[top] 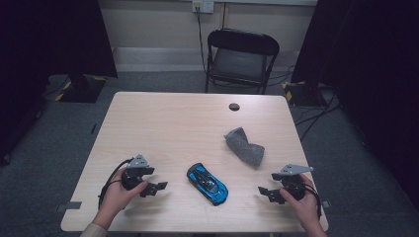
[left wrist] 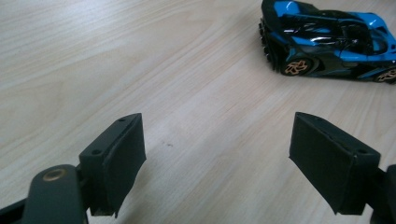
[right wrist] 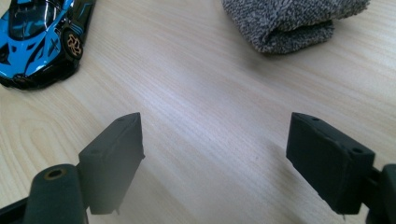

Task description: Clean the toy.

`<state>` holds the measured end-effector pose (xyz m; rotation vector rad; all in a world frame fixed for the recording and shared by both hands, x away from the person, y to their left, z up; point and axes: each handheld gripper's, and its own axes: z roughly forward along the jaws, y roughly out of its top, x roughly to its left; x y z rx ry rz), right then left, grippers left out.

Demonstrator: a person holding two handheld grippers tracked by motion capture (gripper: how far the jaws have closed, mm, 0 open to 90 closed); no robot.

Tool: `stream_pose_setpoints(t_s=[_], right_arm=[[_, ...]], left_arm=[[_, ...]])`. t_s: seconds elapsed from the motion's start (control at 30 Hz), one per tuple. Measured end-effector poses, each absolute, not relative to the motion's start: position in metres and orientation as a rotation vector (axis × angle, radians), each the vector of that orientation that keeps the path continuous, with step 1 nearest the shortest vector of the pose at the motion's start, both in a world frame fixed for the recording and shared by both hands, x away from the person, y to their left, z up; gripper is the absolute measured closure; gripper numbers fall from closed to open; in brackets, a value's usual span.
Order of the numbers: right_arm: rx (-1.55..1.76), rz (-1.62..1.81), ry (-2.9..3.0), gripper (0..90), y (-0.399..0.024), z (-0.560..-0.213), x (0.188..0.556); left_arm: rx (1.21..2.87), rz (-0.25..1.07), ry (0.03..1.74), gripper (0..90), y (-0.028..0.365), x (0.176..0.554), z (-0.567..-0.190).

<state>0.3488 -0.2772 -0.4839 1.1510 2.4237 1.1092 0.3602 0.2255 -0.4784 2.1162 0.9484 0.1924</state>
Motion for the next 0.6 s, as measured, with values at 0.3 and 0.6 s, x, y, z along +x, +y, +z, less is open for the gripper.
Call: stream_pose_setpoints(t_s=[0.3,0.6], right_arm=[[1.140,1.067,2.429,18.5,-0.279,-0.489,0.345],[1.102,1.037,2.423,18.6,-0.279,-0.495,0.343]], left_arm=[[2.126,0.209,0.961,18.3,0.237,0.359,-0.485],[2.165,0.245,0.923,18.7,0.242,0.358,-0.493]])
